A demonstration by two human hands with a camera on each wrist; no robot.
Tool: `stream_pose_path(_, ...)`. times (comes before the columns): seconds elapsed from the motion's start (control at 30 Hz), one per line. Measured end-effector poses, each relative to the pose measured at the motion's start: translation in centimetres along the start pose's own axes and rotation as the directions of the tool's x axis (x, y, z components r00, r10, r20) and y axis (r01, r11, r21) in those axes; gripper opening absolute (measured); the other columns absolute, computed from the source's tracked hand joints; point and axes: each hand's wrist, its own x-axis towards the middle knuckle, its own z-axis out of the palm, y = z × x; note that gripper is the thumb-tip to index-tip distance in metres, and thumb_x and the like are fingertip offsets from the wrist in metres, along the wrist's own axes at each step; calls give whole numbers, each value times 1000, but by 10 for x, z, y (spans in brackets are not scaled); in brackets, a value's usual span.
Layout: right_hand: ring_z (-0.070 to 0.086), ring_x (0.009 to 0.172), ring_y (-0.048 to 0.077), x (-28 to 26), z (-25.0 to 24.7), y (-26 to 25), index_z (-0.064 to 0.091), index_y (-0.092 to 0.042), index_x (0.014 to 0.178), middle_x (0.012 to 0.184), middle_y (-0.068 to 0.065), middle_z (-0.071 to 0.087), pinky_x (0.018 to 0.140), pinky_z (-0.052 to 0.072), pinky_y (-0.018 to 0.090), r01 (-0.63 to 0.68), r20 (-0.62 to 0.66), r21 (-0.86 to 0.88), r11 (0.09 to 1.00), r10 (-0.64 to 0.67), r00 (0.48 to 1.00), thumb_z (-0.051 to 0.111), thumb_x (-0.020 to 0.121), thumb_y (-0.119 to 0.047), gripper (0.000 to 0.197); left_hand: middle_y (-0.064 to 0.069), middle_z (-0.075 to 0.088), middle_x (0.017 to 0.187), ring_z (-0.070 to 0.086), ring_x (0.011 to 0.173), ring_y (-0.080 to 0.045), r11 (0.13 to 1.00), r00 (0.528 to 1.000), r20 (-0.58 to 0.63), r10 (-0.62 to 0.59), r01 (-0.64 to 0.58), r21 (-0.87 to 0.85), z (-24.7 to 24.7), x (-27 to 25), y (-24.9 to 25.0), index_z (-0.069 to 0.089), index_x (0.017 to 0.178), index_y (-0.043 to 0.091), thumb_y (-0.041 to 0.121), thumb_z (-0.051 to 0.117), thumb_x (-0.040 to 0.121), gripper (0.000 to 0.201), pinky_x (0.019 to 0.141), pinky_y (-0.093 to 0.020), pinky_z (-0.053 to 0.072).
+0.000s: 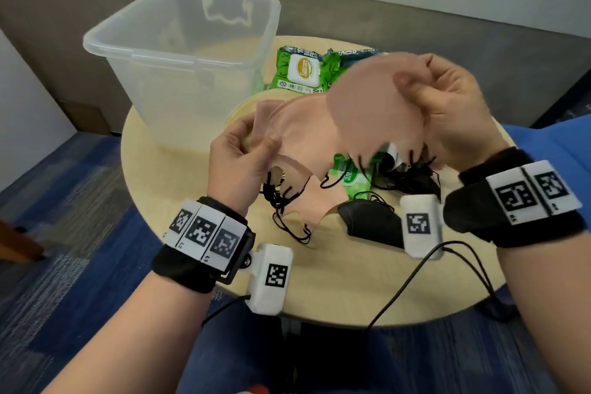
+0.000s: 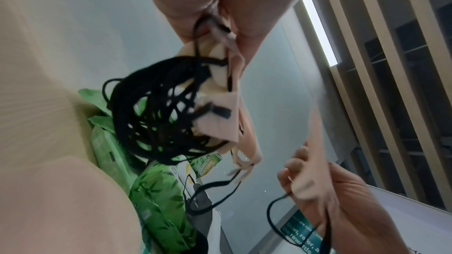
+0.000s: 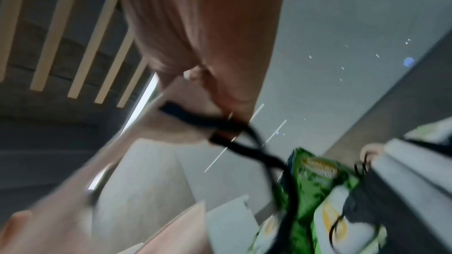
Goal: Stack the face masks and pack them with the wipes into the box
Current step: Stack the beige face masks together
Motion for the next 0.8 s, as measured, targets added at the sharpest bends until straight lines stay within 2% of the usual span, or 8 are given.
stream_pose_path(0.1,60,68,0,-3,-3,-11,57,-9,84,72,-11,67,66,47,12,-69,378,-193,979,139,916,55,83,2,12,-4,67,93,63,75,-8,1000,1000,9,12,-12,21,0,1,-1,61,113,3,-2,64,83,31,63,-20,50)
stream_pose_path(0.17,60,70,1,-1,3,-6,59,-11,83,74,-11,68,67,47,12,-85,427,-310,947,218,878,54,85,5,17,-3,67,91,62,69,-3,1000,999,37,10,-10,13,3,0,-1,61,113,3,-2,62,84,30,59,-16,48)
stream_pose_path(0.23,59,71,-1,2,13,4,59,-16,81,75,-11,67,68,45,12,-66,378,-376,924,218,900,57,84,1,18,-6,66,89,61,60,-1,1000,997,78,-5,6,-20,7,-4,-1,59,116,-1,-3,60,85,30,54,-15,47)
stream_pose_path(0.3,57,73,4,3,24,14,58,-22,81,79,-7,64,71,44,17,-18,317,-435,900,172,933,58,81,-8,13,-6,66,92,64,68,-1,1000,995,102,-6,8,-23,10,-7,0,58,116,0,-4,57,87,29,60,-15,50)
stream_pose_path(0.37,56,75,8,4,29,21,56,-24,83,83,-3,61,73,44,23,-20,251,-446,895,147,957,58,84,-4,20,-2,67,95,64,79,-3,1000,992,125,8,-6,-20,12,-10,-1,61,113,5,-1,55,89,25,68,-17,51)
stream_pose_path(0.53,56,84,13,0,36,30,56,-31,82,86,-5,61,79,46,36,-39,106,-424,905,92,990,56,74,-14,19,1,67,90,61,84,-8,995,994,100,-32,41,-87,12,-12,-3,65,104,12,4,45,95,23,72,-19,47)
stream_pose_path(0.67,57,91,23,-3,37,32,59,-35,78,95,5,62,86,47,48,-78,20,-421,904,95,995,55,69,-15,22,4,71,88,64,86,-11,986,993,112,-47,64,-155,14,-15,-2,69,93,20,21,61,82,14,75,-23,49)
stream_pose_path(0.8,57,90,22,-4,37,34,60,-34,76,94,5,62,81,48,43,-94,-26,-382,919,91,995,53,67,-12,24,-1,70,100,65,91,-9,998,993,120,-11,18,-59,16,-17,-2,64,107,11,13,71,69,38,75,-21,52)
